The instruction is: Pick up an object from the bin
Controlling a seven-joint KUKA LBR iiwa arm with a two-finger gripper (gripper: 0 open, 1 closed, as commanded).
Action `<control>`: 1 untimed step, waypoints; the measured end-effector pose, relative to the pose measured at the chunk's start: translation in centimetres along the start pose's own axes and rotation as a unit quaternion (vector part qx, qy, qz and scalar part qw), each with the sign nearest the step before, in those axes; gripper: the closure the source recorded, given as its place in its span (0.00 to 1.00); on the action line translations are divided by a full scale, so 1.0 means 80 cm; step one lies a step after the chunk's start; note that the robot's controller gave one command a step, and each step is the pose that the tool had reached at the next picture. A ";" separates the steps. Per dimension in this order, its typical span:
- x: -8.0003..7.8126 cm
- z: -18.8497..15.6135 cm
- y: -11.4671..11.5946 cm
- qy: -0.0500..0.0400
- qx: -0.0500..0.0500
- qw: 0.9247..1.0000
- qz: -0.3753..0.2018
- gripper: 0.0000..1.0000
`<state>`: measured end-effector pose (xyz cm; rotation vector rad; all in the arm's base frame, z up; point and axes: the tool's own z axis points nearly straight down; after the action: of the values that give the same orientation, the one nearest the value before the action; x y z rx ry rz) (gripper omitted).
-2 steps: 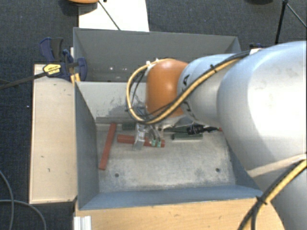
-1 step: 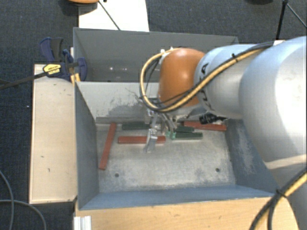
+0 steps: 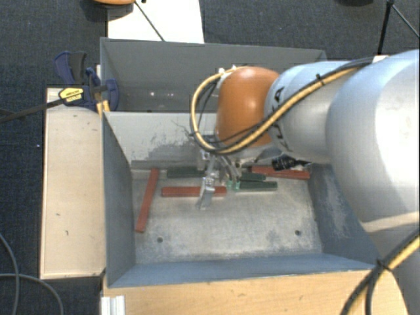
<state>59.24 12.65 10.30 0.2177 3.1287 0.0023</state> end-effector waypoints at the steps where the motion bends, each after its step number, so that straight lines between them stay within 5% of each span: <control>1: 0.008 0.041 0.024 0.002 0.001 0.999 0.033 1.00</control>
Offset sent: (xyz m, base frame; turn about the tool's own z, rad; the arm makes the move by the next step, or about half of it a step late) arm 0.0000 0.0000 0.0000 0.0000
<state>58.90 14.63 7.04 0.3223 3.1247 0.0011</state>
